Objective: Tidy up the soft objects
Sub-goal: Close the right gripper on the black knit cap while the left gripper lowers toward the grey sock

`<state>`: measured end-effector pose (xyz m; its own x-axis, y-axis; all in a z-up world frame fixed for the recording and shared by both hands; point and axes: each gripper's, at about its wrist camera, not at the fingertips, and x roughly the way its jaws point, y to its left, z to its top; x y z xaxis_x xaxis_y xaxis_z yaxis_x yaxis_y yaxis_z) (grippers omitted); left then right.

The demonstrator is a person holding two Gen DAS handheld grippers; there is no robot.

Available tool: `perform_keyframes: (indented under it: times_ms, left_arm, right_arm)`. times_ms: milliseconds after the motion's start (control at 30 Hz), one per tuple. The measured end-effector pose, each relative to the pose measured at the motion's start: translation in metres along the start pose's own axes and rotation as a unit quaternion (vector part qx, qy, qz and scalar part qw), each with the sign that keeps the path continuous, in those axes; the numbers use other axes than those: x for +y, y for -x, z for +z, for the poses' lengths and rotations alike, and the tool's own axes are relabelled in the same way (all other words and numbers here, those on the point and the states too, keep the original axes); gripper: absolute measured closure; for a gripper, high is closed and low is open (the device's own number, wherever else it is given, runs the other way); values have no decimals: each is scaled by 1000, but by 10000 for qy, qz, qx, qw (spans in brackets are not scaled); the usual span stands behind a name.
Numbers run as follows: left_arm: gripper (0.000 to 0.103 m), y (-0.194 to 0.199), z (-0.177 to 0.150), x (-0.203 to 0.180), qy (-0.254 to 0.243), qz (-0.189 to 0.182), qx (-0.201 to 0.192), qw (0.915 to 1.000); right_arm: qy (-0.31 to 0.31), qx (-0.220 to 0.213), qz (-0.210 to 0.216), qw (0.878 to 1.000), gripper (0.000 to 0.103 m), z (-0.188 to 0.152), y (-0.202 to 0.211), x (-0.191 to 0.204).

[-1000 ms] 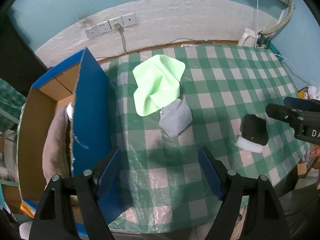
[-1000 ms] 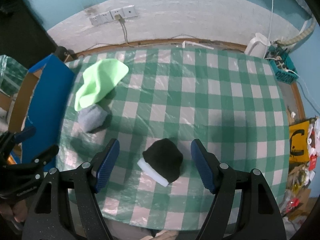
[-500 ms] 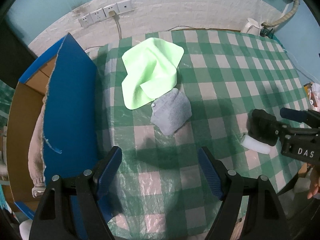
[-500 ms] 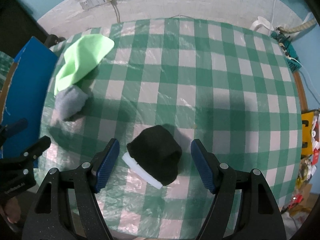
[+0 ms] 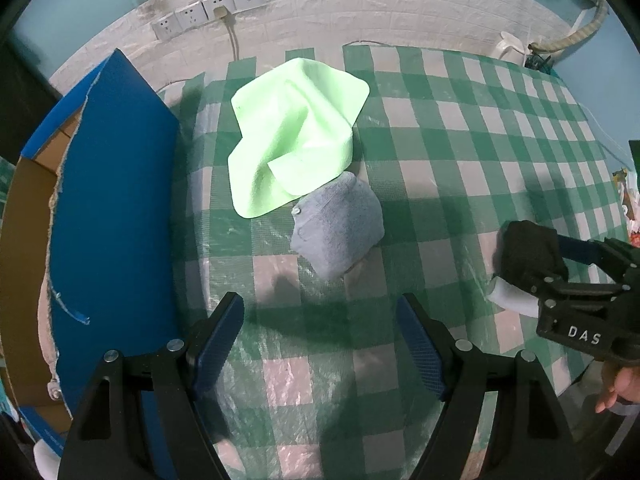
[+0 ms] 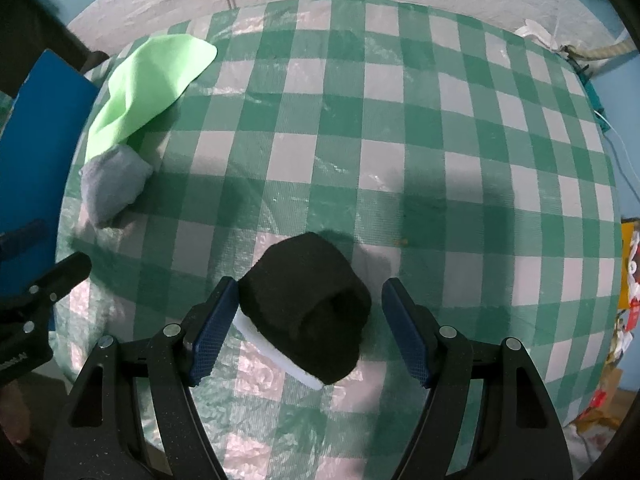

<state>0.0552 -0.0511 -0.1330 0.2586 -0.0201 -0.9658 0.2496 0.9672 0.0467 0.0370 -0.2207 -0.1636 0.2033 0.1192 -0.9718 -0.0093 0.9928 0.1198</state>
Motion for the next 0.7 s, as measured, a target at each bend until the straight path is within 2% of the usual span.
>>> perform_keyframes:
  times_ms: [167,200,233,433,700]
  left_arm:
    - [23,-8,6,2,95,-92,90,9999]
    - [23,-10,7,3,114,-101,106,9998]
    - [23,-11,9,3,126,-101,114,9998]
    - [23,-18,24,0,148,-107,135,9997]
    - [22,-30,36,-8,203,-96,205,9995]
  right_arm:
    - [129,121,-12,9998,30,3,-11,0]
    - [132,128,12,9998,33,5,-14,2]
    - [116,130,72,9998,41,8,-17,2]
    - [78,31,146,9999,52,11,-16,-11]
    - [-38,-169,217,9996,53,18,-10,-25]
